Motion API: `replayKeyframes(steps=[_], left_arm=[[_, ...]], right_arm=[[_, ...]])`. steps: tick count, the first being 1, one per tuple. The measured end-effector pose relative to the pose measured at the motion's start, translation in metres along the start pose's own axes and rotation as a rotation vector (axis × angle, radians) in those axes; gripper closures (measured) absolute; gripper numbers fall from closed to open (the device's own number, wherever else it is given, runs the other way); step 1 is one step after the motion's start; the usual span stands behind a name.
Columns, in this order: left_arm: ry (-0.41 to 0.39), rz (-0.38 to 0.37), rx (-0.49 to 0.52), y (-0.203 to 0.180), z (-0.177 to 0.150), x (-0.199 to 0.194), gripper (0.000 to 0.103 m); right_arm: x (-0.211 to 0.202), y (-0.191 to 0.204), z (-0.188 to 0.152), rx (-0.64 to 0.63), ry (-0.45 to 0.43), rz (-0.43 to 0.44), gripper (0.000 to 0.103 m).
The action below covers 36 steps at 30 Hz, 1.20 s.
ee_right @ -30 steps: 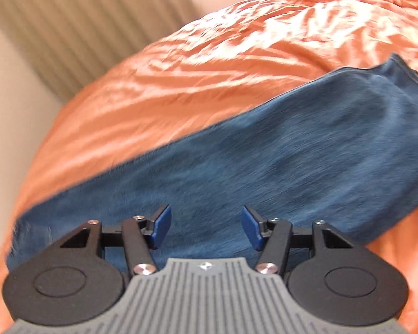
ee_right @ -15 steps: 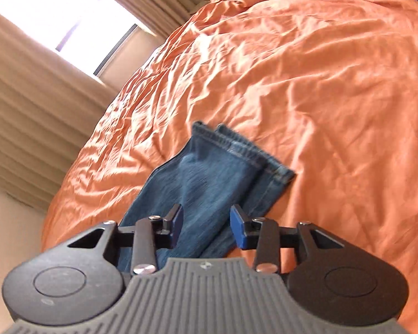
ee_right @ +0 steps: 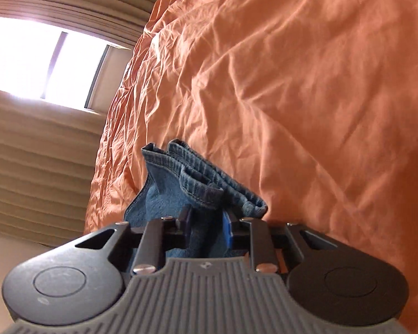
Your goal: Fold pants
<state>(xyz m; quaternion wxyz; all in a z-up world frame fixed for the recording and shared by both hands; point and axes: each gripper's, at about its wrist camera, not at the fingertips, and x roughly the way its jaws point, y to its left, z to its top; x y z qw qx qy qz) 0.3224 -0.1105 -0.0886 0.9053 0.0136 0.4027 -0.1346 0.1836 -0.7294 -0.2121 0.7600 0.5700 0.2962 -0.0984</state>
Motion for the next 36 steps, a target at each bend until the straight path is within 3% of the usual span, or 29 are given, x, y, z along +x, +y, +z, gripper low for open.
replayKeyframes(steps=[2,6,7,9,11,16,19,20,21,23,30,36], left_arm=[[0.003,-0.007,0.008,-0.004,0.000,0.004,0.065],[0.009,-0.029,0.032,-0.015,0.000,0.011,0.068],[0.011,-0.036,0.038,-0.018,0.000,0.013,0.068],[0.020,-0.054,0.044,-0.025,0.000,0.018,0.068],[0.034,-0.070,0.048,-0.031,0.000,0.023,0.068],[0.069,-0.123,0.098,-0.050,-0.003,0.025,0.068],[0.089,-0.140,0.131,-0.058,-0.004,0.027,0.068],[0.094,-0.143,0.137,-0.061,-0.003,0.029,0.068],[0.098,-0.144,0.141,-0.062,-0.001,0.031,0.068],[0.100,-0.147,0.144,-0.066,0.004,0.036,0.068],[0.082,-0.163,0.122,-0.082,0.022,0.060,0.068],[0.084,-0.193,0.126,-0.092,0.029,0.081,0.068]], right_arm=[[-0.010,0.007,0.001,-0.039,-0.024,0.019,0.102],[-0.055,0.044,-0.008,-0.178,-0.093,0.106,0.103],[-0.061,0.049,-0.010,-0.214,-0.108,0.100,0.103],[-0.058,0.048,-0.013,-0.273,-0.110,0.000,0.103],[-0.046,0.028,-0.010,-0.212,-0.082,-0.058,0.103],[-0.031,0.001,-0.007,-0.157,-0.041,-0.064,0.102],[-0.038,0.017,-0.003,-0.226,-0.056,-0.111,0.090],[-0.041,0.024,0.000,-0.266,-0.065,-0.128,0.074],[-0.045,0.033,0.004,-0.319,-0.072,-0.138,0.066],[-0.045,0.049,0.012,-0.385,-0.049,-0.128,0.066],[0.009,0.098,0.030,-0.566,0.024,-0.093,0.067],[0.071,0.103,0.046,-0.605,0.069,-0.149,0.067]])
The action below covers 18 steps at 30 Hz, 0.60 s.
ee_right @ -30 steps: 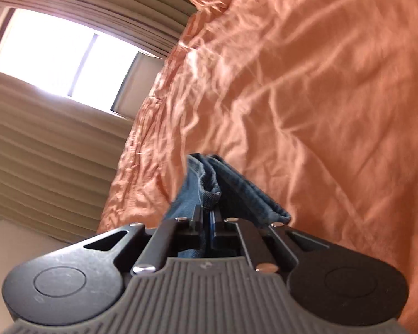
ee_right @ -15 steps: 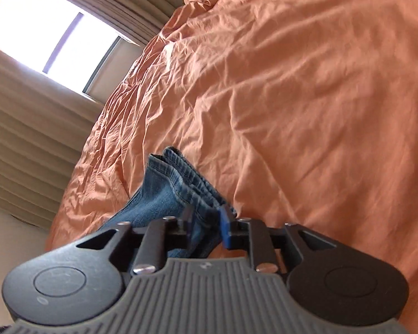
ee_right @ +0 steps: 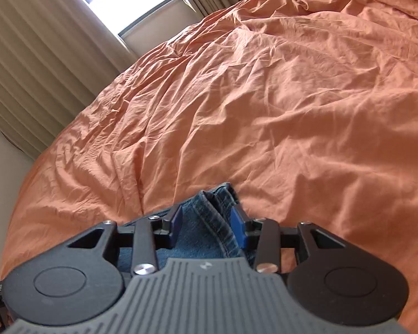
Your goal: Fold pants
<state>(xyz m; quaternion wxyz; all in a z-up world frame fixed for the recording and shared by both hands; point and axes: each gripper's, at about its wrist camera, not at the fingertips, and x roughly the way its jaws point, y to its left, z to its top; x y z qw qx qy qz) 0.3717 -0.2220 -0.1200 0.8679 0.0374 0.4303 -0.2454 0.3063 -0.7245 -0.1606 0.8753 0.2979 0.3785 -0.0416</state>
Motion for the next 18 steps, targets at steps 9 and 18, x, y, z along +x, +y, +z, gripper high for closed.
replayKeyframes(steps=[9,18], left_arm=[[-0.011,-0.057,0.010,-0.006,0.008,0.023,0.068],[-0.010,-0.063,0.014,-0.021,0.014,0.037,0.068]], right_arm=[[0.001,0.001,0.009,-0.061,-0.100,-0.015,0.103],[0.010,-0.009,0.006,-0.033,-0.059,-0.085,0.097]])
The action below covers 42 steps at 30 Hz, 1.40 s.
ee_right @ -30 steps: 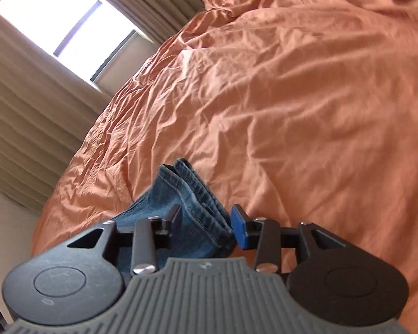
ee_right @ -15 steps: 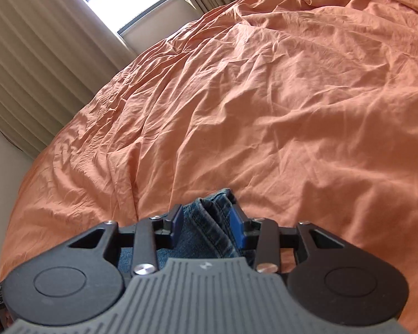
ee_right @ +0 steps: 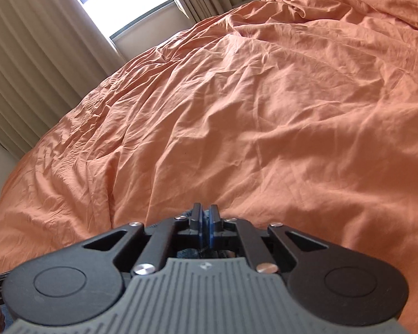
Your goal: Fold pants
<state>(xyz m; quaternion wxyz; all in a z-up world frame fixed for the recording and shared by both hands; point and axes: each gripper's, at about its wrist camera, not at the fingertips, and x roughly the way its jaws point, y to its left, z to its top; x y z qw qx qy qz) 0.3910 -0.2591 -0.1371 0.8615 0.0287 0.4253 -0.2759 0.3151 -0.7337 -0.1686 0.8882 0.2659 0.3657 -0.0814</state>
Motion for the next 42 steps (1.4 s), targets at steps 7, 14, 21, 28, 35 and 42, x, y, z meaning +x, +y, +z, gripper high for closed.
replayKeyframes(steps=[7,14,21,28,35,42], left_arm=[[-0.014,0.007,0.025,-0.010,0.000,-0.022,0.068],[-0.001,0.030,0.048,-0.018,-0.007,-0.041,0.068],[0.020,0.058,0.049,-0.017,-0.011,-0.049,0.068],[0.036,0.093,0.054,-0.009,-0.006,-0.034,0.068],[0.054,0.101,0.073,-0.008,0.008,0.019,0.074],[0.046,0.102,0.097,-0.011,0.018,0.049,0.086]], right_arm=[[-0.078,-0.019,-0.020,0.107,-0.019,0.101,0.063],[-0.118,-0.052,-0.095,0.410,0.025,0.223,0.052],[-0.083,-0.062,-0.135,0.608,0.068,0.288,0.056],[-0.077,-0.071,-0.119,0.611,-0.025,0.286,0.096],[-0.079,-0.065,-0.115,0.500,-0.039,0.258,0.098],[-0.069,-0.070,-0.120,0.497,-0.037,0.246,0.098]])
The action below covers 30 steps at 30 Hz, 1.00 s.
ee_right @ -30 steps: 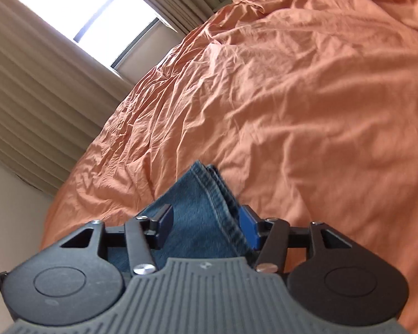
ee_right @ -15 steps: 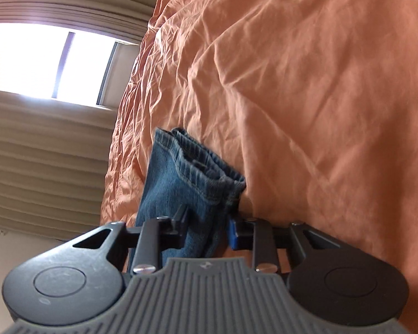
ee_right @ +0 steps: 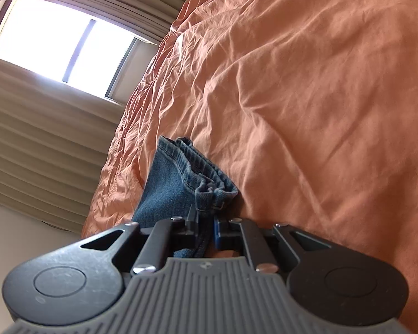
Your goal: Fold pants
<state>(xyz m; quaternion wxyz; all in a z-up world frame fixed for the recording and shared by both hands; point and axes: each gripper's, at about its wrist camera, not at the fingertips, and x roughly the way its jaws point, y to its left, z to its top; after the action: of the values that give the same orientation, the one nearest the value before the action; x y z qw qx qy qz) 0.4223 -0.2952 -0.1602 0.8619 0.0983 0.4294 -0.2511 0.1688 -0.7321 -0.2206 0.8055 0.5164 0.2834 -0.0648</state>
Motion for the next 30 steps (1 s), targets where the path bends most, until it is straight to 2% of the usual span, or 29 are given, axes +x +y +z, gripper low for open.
replayKeyframes(steps=[3,7,13,15,24,30], left_arm=[[-0.015,0.035,0.032,-0.009,0.002,-0.002,0.089],[-0.071,0.052,0.056,-0.020,-0.002,-0.034,0.089],[0.005,0.074,0.175,-0.054,-0.034,-0.060,0.089],[0.038,0.074,0.191,-0.062,-0.047,-0.060,0.094],[0.058,-0.018,0.159,-0.089,-0.092,-0.089,0.101],[0.041,-0.063,0.062,-0.091,-0.109,-0.105,0.103]], right_arm=[[0.003,-0.001,-0.001,0.008,0.004,-0.012,0.098],[0.003,0.004,0.000,0.004,0.010,-0.031,0.098],[0.004,0.011,-0.001,0.003,-0.006,-0.056,0.098],[0.003,0.014,-0.003,0.001,-0.016,-0.070,0.098],[-0.008,0.055,0.000,-0.156,-0.040,-0.118,0.099],[-0.024,0.103,-0.001,-0.278,-0.072,-0.108,0.099]])
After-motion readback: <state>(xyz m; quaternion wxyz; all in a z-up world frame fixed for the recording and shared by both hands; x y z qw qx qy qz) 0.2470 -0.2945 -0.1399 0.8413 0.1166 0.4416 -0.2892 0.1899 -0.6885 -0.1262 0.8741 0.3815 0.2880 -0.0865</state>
